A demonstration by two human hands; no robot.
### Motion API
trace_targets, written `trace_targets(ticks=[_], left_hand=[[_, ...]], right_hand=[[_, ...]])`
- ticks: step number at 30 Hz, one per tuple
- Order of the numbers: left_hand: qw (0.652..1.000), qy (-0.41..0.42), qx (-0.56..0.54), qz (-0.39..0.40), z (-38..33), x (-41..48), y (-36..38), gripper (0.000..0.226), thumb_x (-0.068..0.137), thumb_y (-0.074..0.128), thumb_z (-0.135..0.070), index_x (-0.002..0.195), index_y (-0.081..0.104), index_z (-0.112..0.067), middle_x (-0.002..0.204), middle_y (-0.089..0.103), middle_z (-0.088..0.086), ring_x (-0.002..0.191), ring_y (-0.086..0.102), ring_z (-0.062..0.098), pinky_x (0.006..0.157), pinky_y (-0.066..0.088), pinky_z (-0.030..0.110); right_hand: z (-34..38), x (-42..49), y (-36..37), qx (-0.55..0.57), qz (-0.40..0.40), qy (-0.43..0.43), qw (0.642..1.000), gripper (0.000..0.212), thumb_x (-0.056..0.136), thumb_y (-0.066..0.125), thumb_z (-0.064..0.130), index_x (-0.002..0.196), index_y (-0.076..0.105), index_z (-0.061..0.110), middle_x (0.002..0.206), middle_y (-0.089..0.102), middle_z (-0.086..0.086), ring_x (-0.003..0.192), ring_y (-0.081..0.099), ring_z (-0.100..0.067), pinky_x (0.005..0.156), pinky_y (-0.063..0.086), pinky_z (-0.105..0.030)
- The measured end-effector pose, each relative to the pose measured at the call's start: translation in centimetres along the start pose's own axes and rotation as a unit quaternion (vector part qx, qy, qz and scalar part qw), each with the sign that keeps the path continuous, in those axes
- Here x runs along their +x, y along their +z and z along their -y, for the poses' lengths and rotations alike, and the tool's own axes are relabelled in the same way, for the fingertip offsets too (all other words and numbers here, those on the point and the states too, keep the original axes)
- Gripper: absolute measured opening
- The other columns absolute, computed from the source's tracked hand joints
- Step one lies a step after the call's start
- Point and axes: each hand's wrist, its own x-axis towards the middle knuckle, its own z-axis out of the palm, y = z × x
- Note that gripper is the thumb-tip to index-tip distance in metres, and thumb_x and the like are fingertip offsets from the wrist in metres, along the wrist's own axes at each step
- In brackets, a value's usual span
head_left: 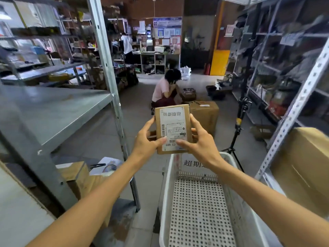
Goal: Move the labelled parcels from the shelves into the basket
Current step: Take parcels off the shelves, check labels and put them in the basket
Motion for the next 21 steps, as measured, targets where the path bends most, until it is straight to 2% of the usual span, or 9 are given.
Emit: trace_targets(ticks=[3, 5, 8, 11, 14, 16, 18, 21], left_hand=[[0.999, -0.025, -0.019, 0.01, 3.0, 3.0, 2.0, 0.079, 0.081, 0.074, -0.011, 0.144, 0.034, -0.037, 0.109, 0.067, -0.002, 0.098, 0.065, 0.01, 0.084, 0.057, 0.036], [0.998, -0.054, -0.025, 0.026, 5.1, 4.7, 3.9, 0.079, 0.081, 0.074, -0.008, 0.144, 0.035, -0.033, 0.105, 0.067, -0.002, 0.096, 0.066, 0.012, 0.082, 0.058, 0.036], [0.993, -0.097, -0.042, 0.047, 8.5, 7.0, 6.9, 0.078, 0.082, 0.072, -0.005, 0.144, 0.034, -0.031, 0.104, 0.066, 0.001, 0.093, 0.066, 0.009, 0.079, 0.058, 0.035], [0.985, -0.137, -0.064, 0.08, 12.7, 8.7, 10.4, 0.078, 0.083, 0.069, -0.001, 0.145, 0.033, -0.03, 0.103, 0.063, -0.001, 0.091, 0.065, 0.005, 0.077, 0.058, 0.028], [0.974, -0.181, -0.078, 0.114, 17.3, 9.4, 13.9, 0.076, 0.085, 0.065, 0.004, 0.144, 0.032, -0.029, 0.108, 0.059, -0.003, 0.091, 0.063, 0.005, 0.072, 0.057, 0.018], [0.966, -0.208, -0.076, 0.136, 20.8, 10.1, 16.0, 0.077, 0.084, 0.066, 0.004, 0.144, 0.032, -0.03, 0.118, 0.058, 0.0, 0.1, 0.062, 0.012, 0.075, 0.056, 0.018], [0.958, -0.226, -0.071, 0.163, 24.8, 11.1, 18.0, 0.078, 0.083, 0.068, 0.001, 0.144, 0.032, -0.032, 0.125, 0.06, 0.002, 0.105, 0.063, 0.015, 0.076, 0.057, 0.02], [0.943, -0.254, -0.041, 0.209, 30.8, 13.0, 20.9, 0.074, 0.086, 0.068, -0.006, 0.141, 0.029, -0.037, 0.125, 0.059, -0.001, 0.106, 0.062, 0.014, 0.079, 0.057, 0.022]], right_hand=[[-3.7, 2.5, 0.4, -0.042, 0.009, 0.021, 0.999, 0.101, 0.079, 0.078, 0.032, 0.152, 0.009, 0.041, 0.132, 0.061, 0.005, 0.118, 0.058, -0.014, 0.1, 0.049, -0.043], [-6.8, 3.9, 0.7, -0.053, 0.018, 0.052, 0.997, 0.1, 0.081, 0.076, 0.035, 0.153, 0.005, 0.04, 0.133, 0.06, 0.004, 0.117, 0.059, -0.018, 0.098, 0.049, -0.043], [-11.9, 5.3, 1.4, -0.01, 0.028, 0.101, 0.994, 0.1, 0.082, 0.075, 0.032, 0.154, 0.006, 0.039, 0.138, 0.056, 0.007, 0.119, 0.057, -0.013, 0.099, 0.05, -0.041], [-17.1, 5.8, 1.9, 0.025, 0.016, 0.152, 0.988, 0.095, 0.083, 0.074, 0.025, 0.152, 0.011, 0.041, 0.132, 0.054, 0.018, 0.117, 0.057, -0.008, 0.097, 0.051, -0.038], [-22.6, 5.3, 2.8, 0.031, 0.011, 0.199, 0.979, 0.087, 0.083, 0.074, 0.022, 0.149, 0.021, 0.042, 0.125, 0.058, 0.02, 0.108, 0.061, -0.004, 0.084, 0.057, -0.03], [-26.5, 5.0, 3.8, 0.032, 0.013, 0.239, 0.97, 0.076, 0.082, 0.074, 0.02, 0.142, 0.032, 0.04, 0.12, 0.062, 0.021, 0.104, 0.063, -0.002, 0.079, 0.058, -0.026], [-30.8, 5.0, 5.2, 0.044, 0.011, 0.287, 0.957, 0.068, 0.083, 0.072, 0.014, 0.137, 0.037, 0.038, 0.116, 0.059, 0.028, 0.104, 0.062, 0.001, 0.08, 0.057, -0.023], [-37.7, 5.6, 7.6, 0.045, -0.008, 0.349, 0.936, 0.064, 0.084, 0.07, 0.009, 0.132, 0.038, 0.035, 0.112, 0.054, 0.032, 0.104, 0.059, -0.001, 0.085, 0.054, -0.026]])
